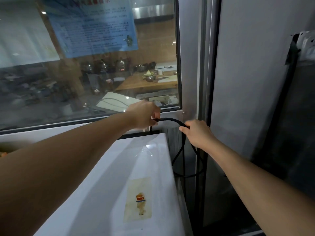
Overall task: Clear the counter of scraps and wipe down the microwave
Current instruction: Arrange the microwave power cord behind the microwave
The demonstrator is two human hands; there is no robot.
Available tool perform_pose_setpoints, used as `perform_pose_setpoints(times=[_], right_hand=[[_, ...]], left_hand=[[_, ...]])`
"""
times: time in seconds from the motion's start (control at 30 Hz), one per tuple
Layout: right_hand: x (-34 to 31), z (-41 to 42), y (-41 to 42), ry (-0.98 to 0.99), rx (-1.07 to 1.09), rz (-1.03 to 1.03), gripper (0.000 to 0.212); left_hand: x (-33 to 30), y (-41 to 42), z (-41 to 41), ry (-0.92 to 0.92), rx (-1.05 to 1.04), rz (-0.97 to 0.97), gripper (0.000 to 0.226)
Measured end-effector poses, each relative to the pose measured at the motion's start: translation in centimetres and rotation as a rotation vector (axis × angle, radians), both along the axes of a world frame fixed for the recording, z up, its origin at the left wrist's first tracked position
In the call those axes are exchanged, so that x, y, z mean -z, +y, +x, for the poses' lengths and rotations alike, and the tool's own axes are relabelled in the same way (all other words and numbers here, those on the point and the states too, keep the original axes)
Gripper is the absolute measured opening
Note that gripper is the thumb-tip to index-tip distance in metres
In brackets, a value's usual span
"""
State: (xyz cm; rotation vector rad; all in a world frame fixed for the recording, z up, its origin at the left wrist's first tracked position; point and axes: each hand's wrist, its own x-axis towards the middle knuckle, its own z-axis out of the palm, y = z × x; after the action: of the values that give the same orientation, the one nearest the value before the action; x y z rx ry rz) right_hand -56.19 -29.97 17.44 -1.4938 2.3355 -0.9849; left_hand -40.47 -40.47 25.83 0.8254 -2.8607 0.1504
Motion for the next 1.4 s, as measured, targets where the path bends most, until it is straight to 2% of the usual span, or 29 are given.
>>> perform_pose_setpoints(times=[0.13, 0.3, 0.43, 0.73, 0.87, 1.03, 1.17, 1.23, 1.33, 1.4], right_hand=[[0.2, 0.3, -0.3, 0.008, 0.012, -0.016, 0.039], [1.5, 0.5, -1.1, -0.16, -0.02, -0.076, 0.032], [2.2, 0.6, -1.5, -0.212, -0.008, -0.095, 0.03], [2.8, 0.9, -2.3, -0.36, 0.013, -0.15, 0.025], [3.9, 1.0, -3.0, -0.444, 0.013, -0.133, 0.03], [5.6, 1.0, -2.9, -0.442, 0.014, -0.079, 0.037], [6.2, 0.5, -2.7, -0.349, 0.034, -0.05, 0.041], [6.1, 0.2, -2.7, -0.324, 0.041, -0.041, 0.037], [5.8, -0.3, -2.4, -0.306, 0.013, -0.009, 0.016], [5.8, -0.4, -1.9, -0.287, -0.001, 0.006, 0.018]], left_hand=[[-0.2, -0.5, 1.1, -0.028, -0.069, 0.025, 0.01], [0.2, -0.6, 1.6, -0.064, -0.108, 0.008, 0.015], [0.6, -0.8, 1.9, -0.074, -0.127, 0.025, 0.017], [0.8, -1.4, 1.9, -0.046, -0.108, 0.048, 0.023], [1.1, -1.7, 1.8, -0.033, -0.09, 0.036, 0.023], [2.1, -1.8, 1.4, -0.078, -0.081, 0.009, 0.023], [2.3, -1.8, 1.4, -0.085, -0.07, -0.016, 0.022], [2.4, -2.0, 1.5, -0.083, -0.067, -0.041, 0.021], [2.3, -2.3, 2.0, -0.071, -0.077, -0.051, 0.022], [2.3, -2.5, 2.3, -0.067, -0.075, -0.059, 0.022]])
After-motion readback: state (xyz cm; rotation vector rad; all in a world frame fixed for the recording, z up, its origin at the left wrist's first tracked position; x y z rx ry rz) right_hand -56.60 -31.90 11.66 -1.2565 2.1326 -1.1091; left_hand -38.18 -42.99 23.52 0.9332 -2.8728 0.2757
